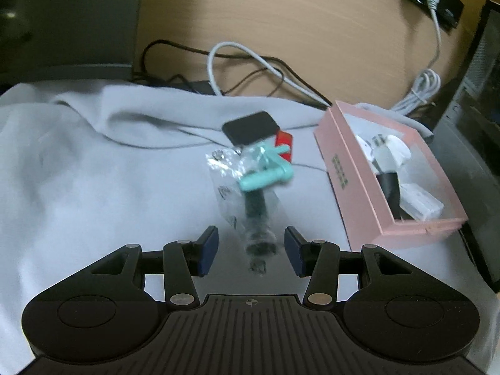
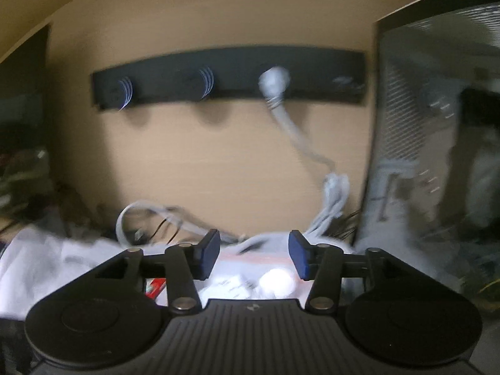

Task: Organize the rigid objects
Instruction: 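Carry the battery charger and plug into the pink box and open both grippers, then grasp the clear bag holding the black cylinder with the right gripper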

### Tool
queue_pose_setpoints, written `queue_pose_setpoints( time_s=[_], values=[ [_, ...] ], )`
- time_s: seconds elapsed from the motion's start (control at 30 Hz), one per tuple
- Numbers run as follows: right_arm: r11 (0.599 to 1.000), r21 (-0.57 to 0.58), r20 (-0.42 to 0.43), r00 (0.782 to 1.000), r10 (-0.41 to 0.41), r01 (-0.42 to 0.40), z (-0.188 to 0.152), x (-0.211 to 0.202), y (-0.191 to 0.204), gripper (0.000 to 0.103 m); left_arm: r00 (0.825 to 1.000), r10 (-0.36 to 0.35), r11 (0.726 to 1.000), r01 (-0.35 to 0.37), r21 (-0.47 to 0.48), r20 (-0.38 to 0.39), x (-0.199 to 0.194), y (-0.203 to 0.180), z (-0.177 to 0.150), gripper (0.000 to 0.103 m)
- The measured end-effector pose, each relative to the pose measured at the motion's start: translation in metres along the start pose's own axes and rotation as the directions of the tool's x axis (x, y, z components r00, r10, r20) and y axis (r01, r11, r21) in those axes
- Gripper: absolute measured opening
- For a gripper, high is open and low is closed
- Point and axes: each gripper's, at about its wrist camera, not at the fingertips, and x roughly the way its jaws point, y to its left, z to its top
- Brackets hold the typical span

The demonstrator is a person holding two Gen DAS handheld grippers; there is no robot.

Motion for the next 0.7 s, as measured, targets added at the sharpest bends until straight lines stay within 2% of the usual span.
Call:
queue_pose_setpoints(
  time_s=[0.07,0.27,0.33,0.47,0.6,0.67,0.7],
  values=[
    [0.999,-0.028,-0.046,0.998,0.035,-0.036,-0.020,0.003,0.014,0.051,1.000,0.002,1.000,-0.002,-0.009,0.002,0.007,-0.002,0.010,0.051],
    [0.995,-0.064,-0.193,0.979,0.061,-0.074,-0.077,0.009,0.037,0.051,1.000,-0.017,0.999,0.017,-0.038,-0.007,0.046,-0.021,0.047,0.051],
    [0.996,-0.056,-0.214,0.975,0.060,-0.074,-0.087,0.003,0.038,0.051,1.000,-0.011,0.998,0.010,-0.065,-0.015,0.060,-0.026,0.056,0.051],
    [0.996,-0.077,-0.220,0.975,0.029,-0.047,-0.104,-0.012,0.039,0.051,0.996,0.078,0.997,-0.078,-0.006,-0.039,0.081,-0.036,0.061,0.051],
    [0.997,-0.074,-0.235,0.972,-0.010,-0.008,-0.113,-0.022,0.031,0.052,0.994,0.090,0.996,-0.089,0.021,-0.059,0.092,-0.034,0.056,0.052],
    [0.998,-0.059,-0.244,0.969,-0.023,0.009,-0.115,-0.022,0.025,0.052,0.995,0.087,0.996,-0.085,0.037,-0.044,0.091,-0.032,0.055,0.049],
    [0.999,-0.050,-0.248,0.968,-0.026,0.014,-0.115,-0.023,0.024,0.052,0.996,0.079,0.996,-0.077,0.046,-0.033,0.088,-0.032,0.054,0.043]
  ],
)
